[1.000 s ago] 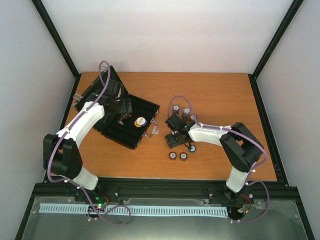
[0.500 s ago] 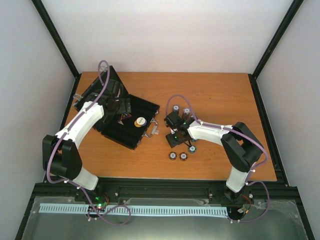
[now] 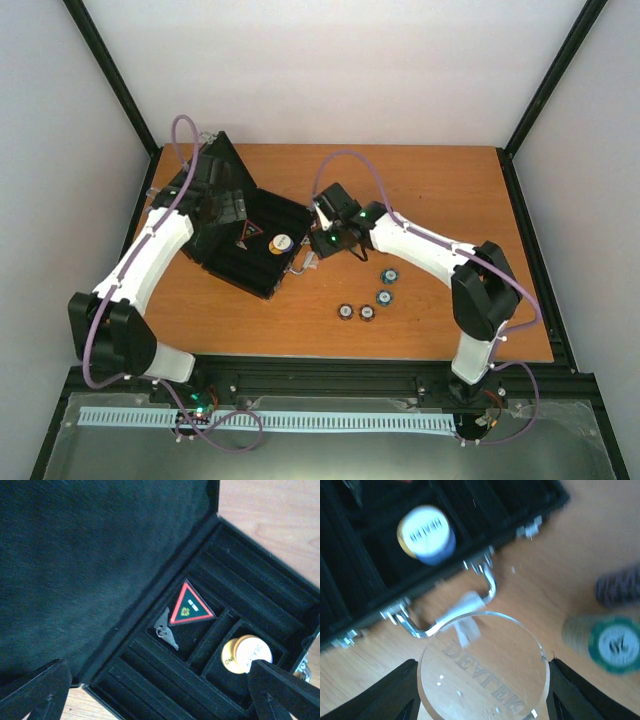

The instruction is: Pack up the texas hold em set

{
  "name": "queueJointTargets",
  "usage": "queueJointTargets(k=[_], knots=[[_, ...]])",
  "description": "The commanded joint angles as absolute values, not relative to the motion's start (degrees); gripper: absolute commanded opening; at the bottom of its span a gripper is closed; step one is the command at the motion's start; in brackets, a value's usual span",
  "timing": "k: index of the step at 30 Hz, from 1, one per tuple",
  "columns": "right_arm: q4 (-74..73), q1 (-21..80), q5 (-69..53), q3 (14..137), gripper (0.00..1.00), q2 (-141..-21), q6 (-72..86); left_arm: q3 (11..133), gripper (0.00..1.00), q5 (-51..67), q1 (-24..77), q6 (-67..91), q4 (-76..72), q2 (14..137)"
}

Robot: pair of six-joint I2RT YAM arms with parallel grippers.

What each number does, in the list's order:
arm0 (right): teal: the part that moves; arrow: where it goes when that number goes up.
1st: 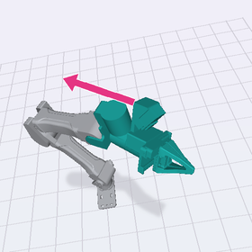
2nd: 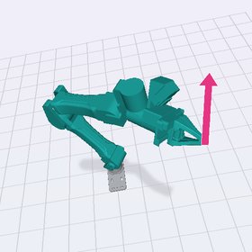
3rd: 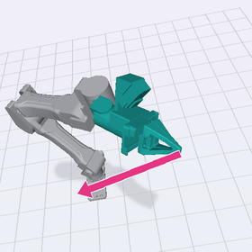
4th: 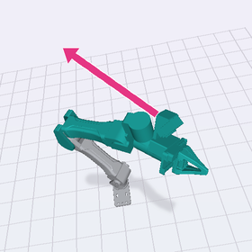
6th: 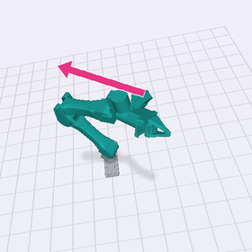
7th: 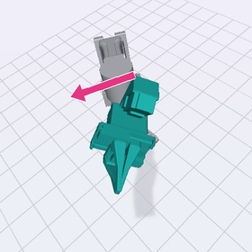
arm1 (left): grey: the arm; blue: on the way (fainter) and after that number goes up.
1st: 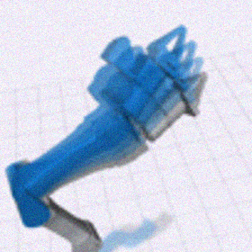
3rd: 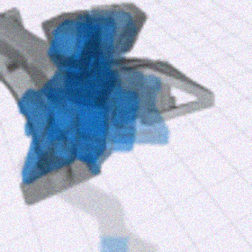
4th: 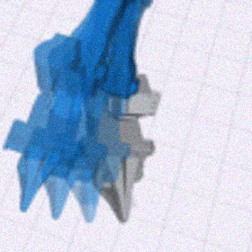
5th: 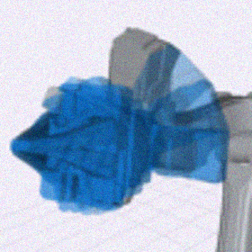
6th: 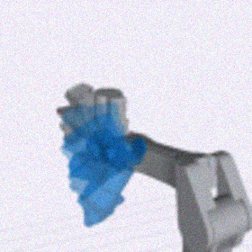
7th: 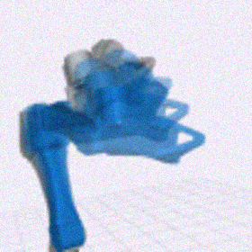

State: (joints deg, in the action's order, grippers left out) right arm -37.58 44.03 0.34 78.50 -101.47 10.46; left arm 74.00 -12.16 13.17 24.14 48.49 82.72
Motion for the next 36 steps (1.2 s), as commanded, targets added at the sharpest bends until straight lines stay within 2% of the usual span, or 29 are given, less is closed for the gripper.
queueJointTargets(k=[1,11,19,26,36], knots=[[-38.1,44.4,-3.1,87.0,0.59,-105.7,9.3,78.7,1.00,-15.9,12.1,26.2,50.4,78.0],[-41.6,44.6,-7.9,112.1,0.59,-122.9,7.6,80.5,1.00,-20.9,12.0,27.6,52.3,73.2],[-43.0,44.6,-14.2,131.9,0.59,-137.3,7.9,78.5,1.00,-20.3,12.0,29.3,53.1,69.6],[-40.0,45.0,-22.9,138.5,0.59,-144.3,8.0,77.5,1.00,-20.6,12.0,29.5,55.0,66.9],[-37.4,46.3,-27.7,139.3,0.59,-148.5,8.6,76.9,1.00,-19.2,12.0,29.6,54.2,68.2]])
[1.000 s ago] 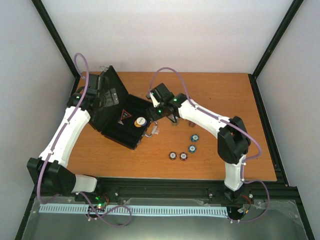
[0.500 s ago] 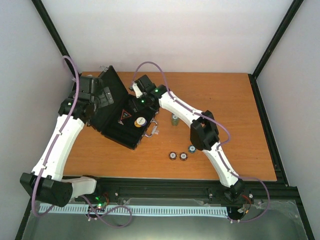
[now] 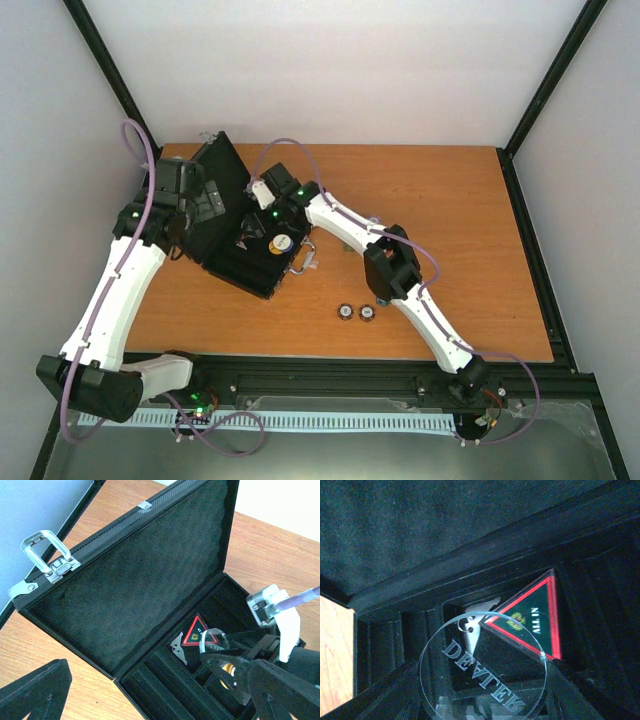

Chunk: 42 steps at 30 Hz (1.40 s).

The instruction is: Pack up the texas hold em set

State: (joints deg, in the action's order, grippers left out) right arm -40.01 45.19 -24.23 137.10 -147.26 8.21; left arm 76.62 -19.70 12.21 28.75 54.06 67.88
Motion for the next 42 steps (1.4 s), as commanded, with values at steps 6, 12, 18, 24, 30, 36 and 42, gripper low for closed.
queueJointTargets(k=[6,12,18,24,30,36,42], knots=[[-36.2,46.3,-29.2,140.2,0.59,-150.7,9.9,76.5,1.00,-18.5,12.1,29.6,54.2,68.9],[-35.2,46.3,-28.9,140.5,0.59,-152.2,11.1,75.7,1.00,-17.6,12.0,29.9,54.0,69.2],[-34.7,46.2,-27.8,141.4,0.70,-154.0,12.6,75.1,1.00,-17.3,12.1,29.2,53.9,69.2],[-35.9,46.1,-26.4,141.3,0.78,-153.9,11.7,75.0,1.00,-17.1,12.1,28.7,53.8,69.7],[-36.8,46.1,-24.8,141.2,0.79,-151.7,10.5,74.7,1.00,-16.0,12.0,28.6,53.4,69.8],[-39.8,45.7,-20.3,139.5,0.88,-145.5,8.1,75.1,1.00,-15.2,12.0,29.0,52.9,70.7],[-43.1,44.7,-12.4,136.3,1.00,-139.0,6.9,77.4,1.00,-14.9,12.0,27.8,53.2,72.0]])
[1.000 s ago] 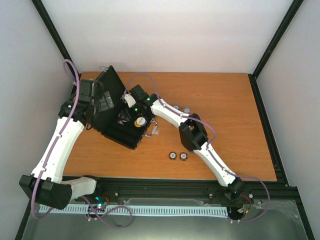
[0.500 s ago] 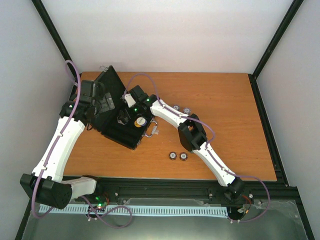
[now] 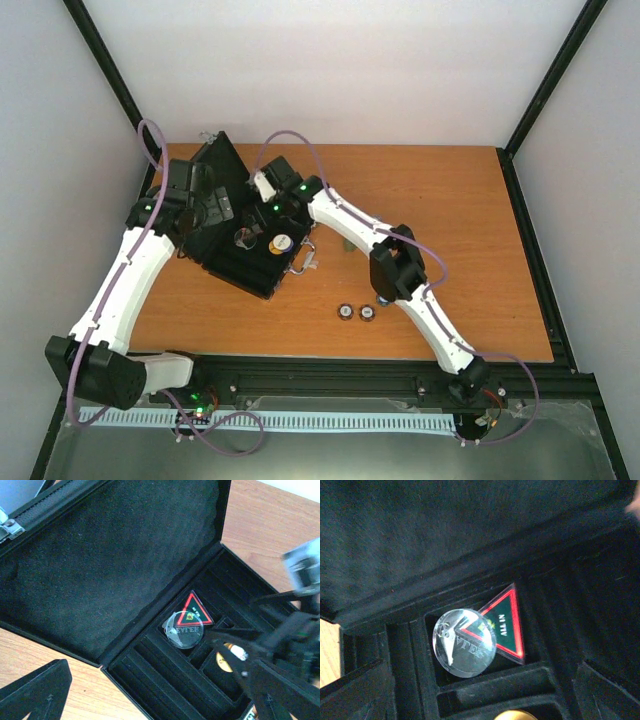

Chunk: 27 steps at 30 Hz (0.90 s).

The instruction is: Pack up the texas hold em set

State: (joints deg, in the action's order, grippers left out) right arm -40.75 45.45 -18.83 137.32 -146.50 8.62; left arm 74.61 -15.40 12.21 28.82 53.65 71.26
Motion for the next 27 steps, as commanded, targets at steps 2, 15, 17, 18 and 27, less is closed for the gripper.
queueJointTargets(k=[2,15,17,18,27], knots=[[-44.4,44.2,-10.2,134.8,1.00,-136.8,7.1,78.7,1.00,-14.7,12.0,27.3,53.7,72.7],[-52.2,41.2,7.3,112.0,1.00,-114.9,7.2,79.7,1.00,-11.4,12.0,25.5,54.1,76.7],[-54.4,39.5,8.5,109.0,1.00,-111.8,7.9,80.0,1.00,-10.6,12.1,24.4,54.2,77.2],[-55.3,38.3,8.8,107.4,1.00,-110.4,8.3,80.2,1.00,-10.0,12.0,23.9,54.3,77.5],[-55.7,29.8,9.5,90.5,1.00,-100.2,9.2,80.8,1.00,-5.4,12.1,21.3,55.4,80.3]])
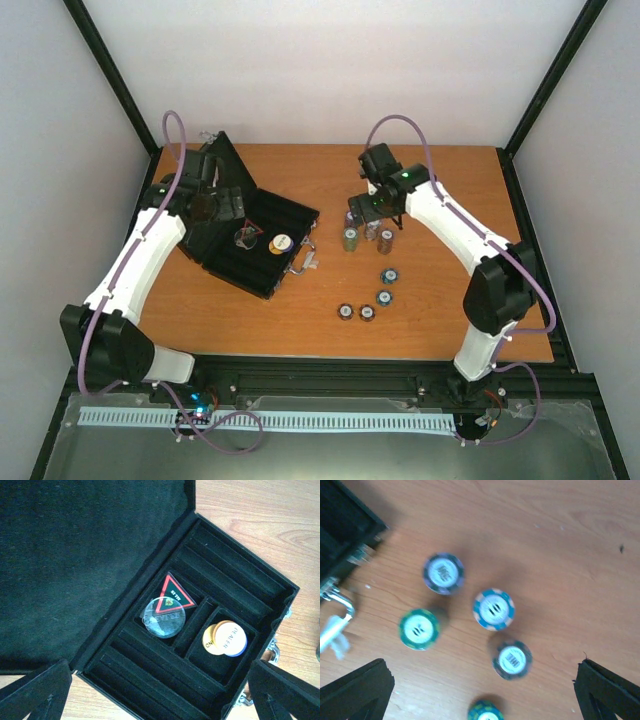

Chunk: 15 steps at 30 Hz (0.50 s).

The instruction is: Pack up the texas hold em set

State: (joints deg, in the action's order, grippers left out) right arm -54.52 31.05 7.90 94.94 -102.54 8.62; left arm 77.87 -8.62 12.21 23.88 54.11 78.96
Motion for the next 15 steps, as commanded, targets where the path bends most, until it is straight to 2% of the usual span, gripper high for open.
queueJointTargets(k=[1,8,15], knots=[[-55.8,29.6,9.6,89.6,1.00,-100.0,9.0,80.9,1.00,-4.6,12.1,21.1,55.4,80.7],[-55.9,27.8,8.7,86.0,0.92,-101.1,9.3,83.2,1.00,-3.2,12.1,19.3,56.6,83.7],[-56.5,27.2,7.8,82.1,0.89,-99.3,10.3,85.2,1.00,-3.6,12.1,18.8,57.0,86.0]])
